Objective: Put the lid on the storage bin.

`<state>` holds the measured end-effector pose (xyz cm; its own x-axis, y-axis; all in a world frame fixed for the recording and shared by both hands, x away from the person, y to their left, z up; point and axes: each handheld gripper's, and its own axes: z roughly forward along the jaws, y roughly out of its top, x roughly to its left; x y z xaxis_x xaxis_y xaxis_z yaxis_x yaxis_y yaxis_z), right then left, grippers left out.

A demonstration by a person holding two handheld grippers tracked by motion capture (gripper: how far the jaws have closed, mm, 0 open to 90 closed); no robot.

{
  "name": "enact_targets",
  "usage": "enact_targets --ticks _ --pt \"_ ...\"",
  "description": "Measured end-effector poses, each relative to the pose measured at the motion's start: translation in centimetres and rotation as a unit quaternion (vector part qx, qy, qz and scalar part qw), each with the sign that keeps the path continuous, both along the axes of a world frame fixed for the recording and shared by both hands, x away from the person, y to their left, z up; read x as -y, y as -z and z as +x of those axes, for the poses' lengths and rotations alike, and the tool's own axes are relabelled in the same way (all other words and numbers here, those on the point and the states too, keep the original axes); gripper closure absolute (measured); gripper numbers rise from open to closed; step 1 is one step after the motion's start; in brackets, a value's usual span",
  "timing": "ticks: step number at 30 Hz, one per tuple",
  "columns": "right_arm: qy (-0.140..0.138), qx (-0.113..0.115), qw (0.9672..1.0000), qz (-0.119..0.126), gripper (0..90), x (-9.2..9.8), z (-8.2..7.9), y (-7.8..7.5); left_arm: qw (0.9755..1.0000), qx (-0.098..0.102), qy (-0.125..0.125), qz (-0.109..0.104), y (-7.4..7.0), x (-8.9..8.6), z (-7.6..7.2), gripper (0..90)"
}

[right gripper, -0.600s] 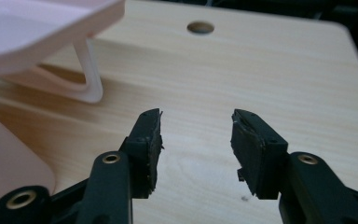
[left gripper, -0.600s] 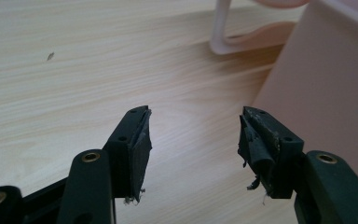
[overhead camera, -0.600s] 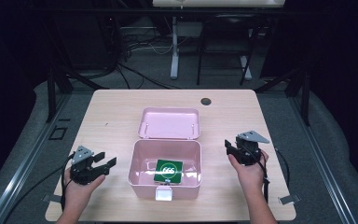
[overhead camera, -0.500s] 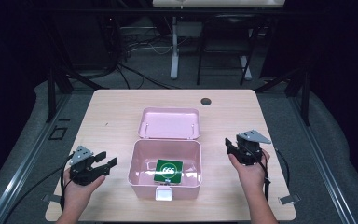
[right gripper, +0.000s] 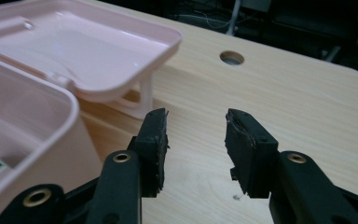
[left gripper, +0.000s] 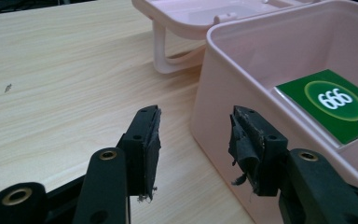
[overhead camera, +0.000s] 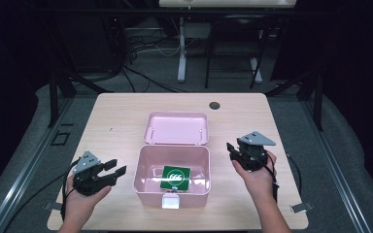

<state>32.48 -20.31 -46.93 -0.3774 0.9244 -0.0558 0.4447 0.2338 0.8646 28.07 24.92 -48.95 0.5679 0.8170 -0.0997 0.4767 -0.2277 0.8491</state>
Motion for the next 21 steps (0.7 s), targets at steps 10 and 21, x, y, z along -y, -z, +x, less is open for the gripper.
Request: enact_targets --ticks 10,21 --pt "-0.045 -0.036 0.9981 0.018 60.0 -1.9 0.8 -2.1 0.9998 0.003 0.015 0.011 -0.8 0.3 -0.6 54.9" --pt "-0.068 -0.103 0.9918 0.034 61.4 -2.8 3.3 -2.7 0.9994 0.006 0.031 0.01 -1.2 1.1 -1.2 60.5"
